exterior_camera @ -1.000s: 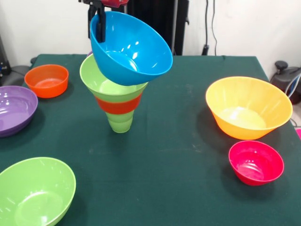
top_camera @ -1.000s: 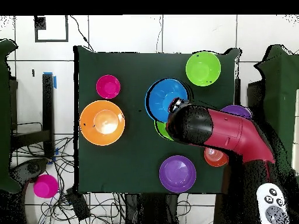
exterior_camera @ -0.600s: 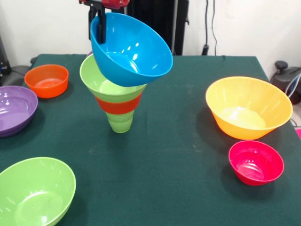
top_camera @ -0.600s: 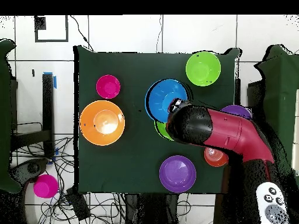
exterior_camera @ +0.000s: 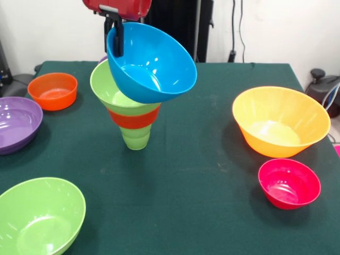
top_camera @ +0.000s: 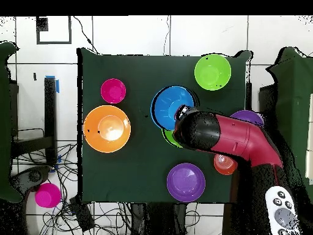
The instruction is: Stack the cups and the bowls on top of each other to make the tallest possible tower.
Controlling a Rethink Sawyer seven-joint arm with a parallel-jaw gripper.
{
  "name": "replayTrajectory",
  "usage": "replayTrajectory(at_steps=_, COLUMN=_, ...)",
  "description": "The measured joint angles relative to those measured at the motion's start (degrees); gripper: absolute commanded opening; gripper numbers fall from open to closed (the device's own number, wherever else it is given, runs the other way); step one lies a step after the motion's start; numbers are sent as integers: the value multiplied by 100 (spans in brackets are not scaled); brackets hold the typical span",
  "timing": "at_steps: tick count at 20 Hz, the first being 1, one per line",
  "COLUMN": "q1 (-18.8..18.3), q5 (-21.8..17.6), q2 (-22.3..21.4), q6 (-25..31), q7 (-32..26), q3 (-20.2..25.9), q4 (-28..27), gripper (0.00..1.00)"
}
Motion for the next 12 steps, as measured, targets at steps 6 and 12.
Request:
replayTrajectory(at_steps=6, q1=0, q5=0, q2=0, q6=1, q7=0, q3=0, q4=19, gripper=0)
replayTrajectory(at_steps=12, q1=0, q5=0, q2=-8, q6=1, q7=0, q3=1, q4=70, gripper=0)
